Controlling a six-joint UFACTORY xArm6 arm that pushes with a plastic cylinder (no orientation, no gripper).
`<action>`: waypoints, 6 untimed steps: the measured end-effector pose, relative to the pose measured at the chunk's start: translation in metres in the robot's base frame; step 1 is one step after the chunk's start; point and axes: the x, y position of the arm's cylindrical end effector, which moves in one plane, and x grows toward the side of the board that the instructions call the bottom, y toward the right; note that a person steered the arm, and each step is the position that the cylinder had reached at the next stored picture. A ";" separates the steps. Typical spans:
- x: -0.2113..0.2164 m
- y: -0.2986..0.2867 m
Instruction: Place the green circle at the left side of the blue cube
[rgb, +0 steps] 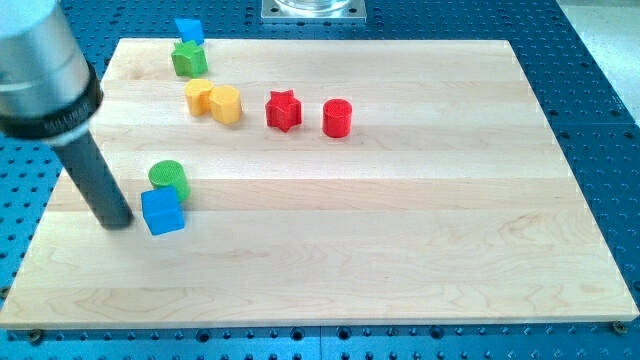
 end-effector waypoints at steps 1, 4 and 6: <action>-0.002 0.049; -0.012 0.041; -0.054 0.020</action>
